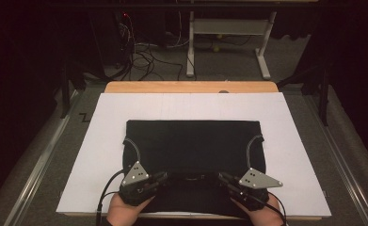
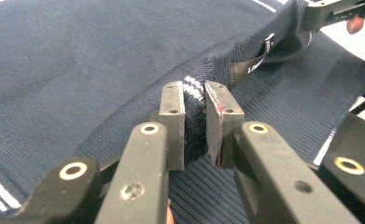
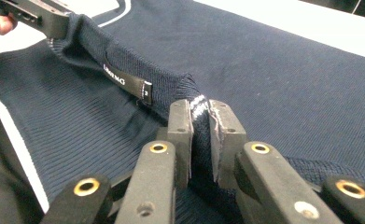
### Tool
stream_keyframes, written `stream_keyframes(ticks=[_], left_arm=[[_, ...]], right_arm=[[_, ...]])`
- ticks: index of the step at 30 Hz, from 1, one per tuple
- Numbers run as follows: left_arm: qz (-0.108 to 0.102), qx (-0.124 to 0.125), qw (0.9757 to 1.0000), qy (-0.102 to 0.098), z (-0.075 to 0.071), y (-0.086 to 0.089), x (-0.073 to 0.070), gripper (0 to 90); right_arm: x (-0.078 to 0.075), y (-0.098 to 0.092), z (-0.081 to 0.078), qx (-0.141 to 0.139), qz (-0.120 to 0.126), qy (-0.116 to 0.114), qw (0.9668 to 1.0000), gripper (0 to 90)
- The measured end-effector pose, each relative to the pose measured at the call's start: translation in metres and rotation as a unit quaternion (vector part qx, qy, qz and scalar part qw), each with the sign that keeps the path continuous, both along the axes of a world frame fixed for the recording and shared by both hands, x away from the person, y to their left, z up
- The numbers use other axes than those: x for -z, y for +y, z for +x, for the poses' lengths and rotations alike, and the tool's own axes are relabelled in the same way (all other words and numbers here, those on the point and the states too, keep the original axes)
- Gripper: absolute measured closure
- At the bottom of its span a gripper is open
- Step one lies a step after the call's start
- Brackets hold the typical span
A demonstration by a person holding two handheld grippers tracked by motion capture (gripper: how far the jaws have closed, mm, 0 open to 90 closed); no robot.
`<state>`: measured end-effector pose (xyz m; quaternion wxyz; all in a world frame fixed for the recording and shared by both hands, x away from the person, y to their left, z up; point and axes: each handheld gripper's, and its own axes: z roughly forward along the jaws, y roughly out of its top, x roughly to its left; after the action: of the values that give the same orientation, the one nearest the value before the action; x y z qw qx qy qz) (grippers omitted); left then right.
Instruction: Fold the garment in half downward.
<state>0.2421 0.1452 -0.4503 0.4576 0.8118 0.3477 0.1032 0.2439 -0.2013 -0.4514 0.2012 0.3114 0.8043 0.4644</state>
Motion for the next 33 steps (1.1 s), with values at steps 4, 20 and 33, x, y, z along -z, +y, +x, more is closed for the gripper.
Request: stream_keyframes(ticks=[4, 20, 33], left_arm=[[-0.002, 0.009, 0.9999, 0.006, -0.008, 0.0, 0.002, 74.1], [-0.031, 0.022, 0.9991, 0.017, -0.023, 0.011, 0.002, 63.2], [-0.024, -0.02, 0.9995, -0.01, -0.01, 0.023, 0.011, 34.2]], right_arm=[[0.001, -0.003, -0.008, -0.004, 0.002, 0.006, 1.0, 81.0], [0.002, -0.009, -0.029, -0.023, 0.02, 0.026, 0.9992, 74.3], [0.005, -0.02, -0.018, 0.038, 0.028, 0.013, 0.9988, 45.6]])
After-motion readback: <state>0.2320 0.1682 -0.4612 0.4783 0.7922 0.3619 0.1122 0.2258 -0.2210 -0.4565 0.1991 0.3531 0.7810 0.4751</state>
